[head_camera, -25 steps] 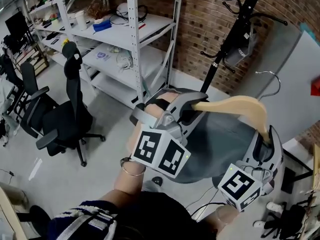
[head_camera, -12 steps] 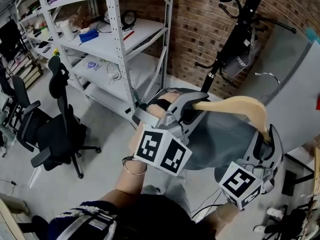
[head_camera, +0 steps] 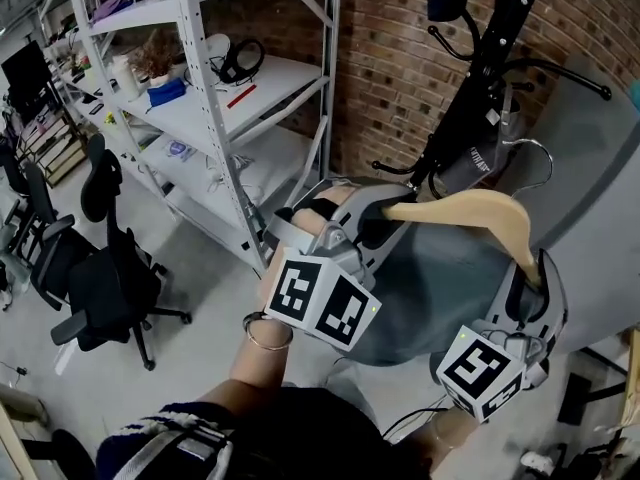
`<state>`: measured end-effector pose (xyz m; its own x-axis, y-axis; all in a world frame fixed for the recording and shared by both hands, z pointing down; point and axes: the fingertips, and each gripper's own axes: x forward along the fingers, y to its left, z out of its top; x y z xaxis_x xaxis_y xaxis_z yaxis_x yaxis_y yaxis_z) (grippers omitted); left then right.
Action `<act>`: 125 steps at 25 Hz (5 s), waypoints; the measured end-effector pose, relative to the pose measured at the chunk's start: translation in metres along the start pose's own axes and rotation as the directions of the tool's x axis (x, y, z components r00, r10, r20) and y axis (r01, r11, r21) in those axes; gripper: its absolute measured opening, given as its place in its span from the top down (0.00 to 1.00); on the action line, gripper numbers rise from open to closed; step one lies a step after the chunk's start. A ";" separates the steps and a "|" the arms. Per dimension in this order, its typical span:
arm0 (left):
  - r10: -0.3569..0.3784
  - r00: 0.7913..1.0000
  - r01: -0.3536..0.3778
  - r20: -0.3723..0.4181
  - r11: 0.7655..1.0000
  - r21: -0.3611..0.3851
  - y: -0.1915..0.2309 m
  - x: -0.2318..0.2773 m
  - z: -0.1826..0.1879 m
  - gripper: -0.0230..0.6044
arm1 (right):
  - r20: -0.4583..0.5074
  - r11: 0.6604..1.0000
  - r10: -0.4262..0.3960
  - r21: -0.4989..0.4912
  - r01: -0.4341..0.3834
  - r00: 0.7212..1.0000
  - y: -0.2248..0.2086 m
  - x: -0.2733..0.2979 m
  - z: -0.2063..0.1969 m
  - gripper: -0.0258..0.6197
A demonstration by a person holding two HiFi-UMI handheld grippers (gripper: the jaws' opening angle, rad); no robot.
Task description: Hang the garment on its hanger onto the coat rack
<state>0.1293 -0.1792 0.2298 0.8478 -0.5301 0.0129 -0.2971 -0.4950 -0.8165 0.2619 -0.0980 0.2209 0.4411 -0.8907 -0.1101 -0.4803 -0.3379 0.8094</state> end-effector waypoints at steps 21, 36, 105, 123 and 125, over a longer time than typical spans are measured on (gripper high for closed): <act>0.022 0.996 -0.024 -0.090 1.000 -0.021 0.039 0.122 -0.062 0.87 | 0.074 0.993 0.109 0.034 -0.112 0.991 0.018 0.152 -0.015 0.79; -0.087 0.991 0.082 -0.103 0.995 -0.048 0.034 0.194 -0.120 0.87 | -0.038 0.988 0.150 0.040 -0.148 0.988 0.055 0.225 -0.043 0.79; 0.033 0.999 -0.026 0.027 0.975 -0.218 0.050 0.086 -0.060 0.96 | 0.111 0.911 0.147 0.373 -0.178 0.983 0.012 0.140 -0.003 0.90; 0.035 0.999 -0.029 0.022 0.974 -0.224 0.047 0.100 -0.072 0.96 | 0.078 0.903 0.186 0.380 -0.202 0.979 0.022 0.143 -0.001 0.92; 0.032 0.999 -0.027 0.019 0.975 -0.222 0.048 0.101 -0.075 0.96 | 0.074 0.903 0.190 0.378 -0.204 0.979 0.024 0.145 -0.002 0.92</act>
<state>0.1683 -0.3082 0.2356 0.8458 -0.5330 -0.0241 -0.4102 -0.6207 -0.6681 0.3155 -0.2347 0.2253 0.2840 -0.9588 0.0035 -0.8106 -0.2382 0.5350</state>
